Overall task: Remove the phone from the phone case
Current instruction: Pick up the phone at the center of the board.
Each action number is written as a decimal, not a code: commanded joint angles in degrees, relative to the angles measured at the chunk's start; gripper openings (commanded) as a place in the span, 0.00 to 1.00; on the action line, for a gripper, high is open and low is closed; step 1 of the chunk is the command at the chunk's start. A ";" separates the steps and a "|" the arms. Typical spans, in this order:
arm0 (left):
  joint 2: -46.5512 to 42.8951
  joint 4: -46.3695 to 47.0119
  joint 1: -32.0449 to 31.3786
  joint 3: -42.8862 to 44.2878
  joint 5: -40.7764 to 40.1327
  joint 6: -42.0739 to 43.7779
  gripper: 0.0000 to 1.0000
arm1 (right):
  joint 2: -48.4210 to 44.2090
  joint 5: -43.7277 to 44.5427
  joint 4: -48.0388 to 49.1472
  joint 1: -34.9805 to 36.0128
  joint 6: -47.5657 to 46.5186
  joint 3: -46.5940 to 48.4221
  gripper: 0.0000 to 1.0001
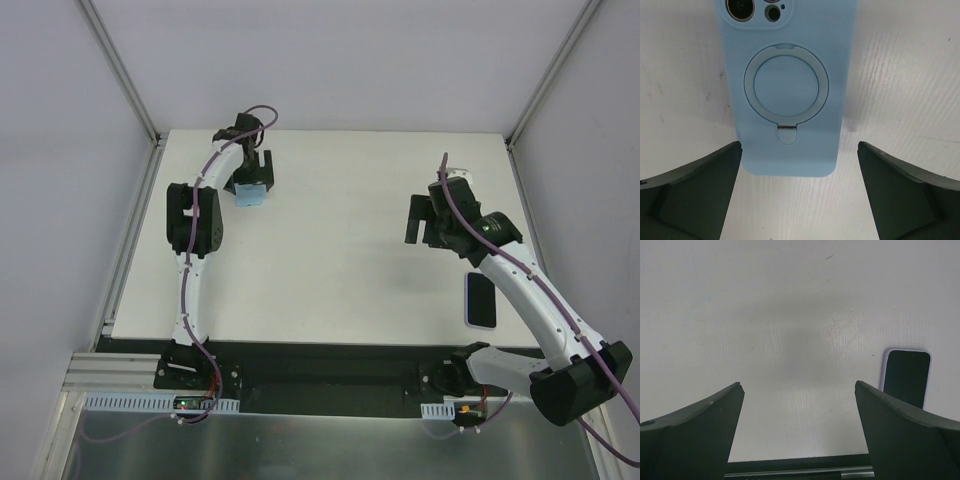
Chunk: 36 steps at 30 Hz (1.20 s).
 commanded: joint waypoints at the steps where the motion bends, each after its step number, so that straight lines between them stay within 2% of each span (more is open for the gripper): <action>1: 0.72 -1.45 0.21 1.74 -3.40 1.01 0.99 | -0.72 -0.33 0.96 0.57 0.38 0.48 0.96; 7: 0.89 -1.37 0.47 -0.02 -3.40 0.66 0.99 | -1.07 -0.33 0.52 0.74 1.00 -0.23 0.96; 19: 3.53 -2.16 1.61 2.35 2.48 0.05 0.99 | -1.77 -0.15 -0.36 1.10 2.06 -0.76 0.96; 22: 3.53 -2.51 1.70 1.48 4.06 -0.40 0.92 | -2.21 -0.15 -0.62 1.36 2.41 -0.58 0.96; 23: 3.27 -2.34 1.70 0.78 4.16 -0.57 0.83 | -2.30 -0.07 -0.71 1.53 2.58 -0.67 0.96; 28: 0.73 -2.25 1.61 -1.69 4.07 -1.71 0.60 | -2.91 1.08 -1.06 2.24 2.49 -0.67 0.96; 31: -2.60 -2.07 1.09 -4.32 4.77 -1.28 0.58 | -2.65 0.90 -0.98 2.59 2.58 -0.76 0.96; 36: -9.55 -0.49 -0.50 -13.89 3.89 -1.01 0.58 | -2.47 -0.06 -0.19 3.29 3.37 -1.02 0.96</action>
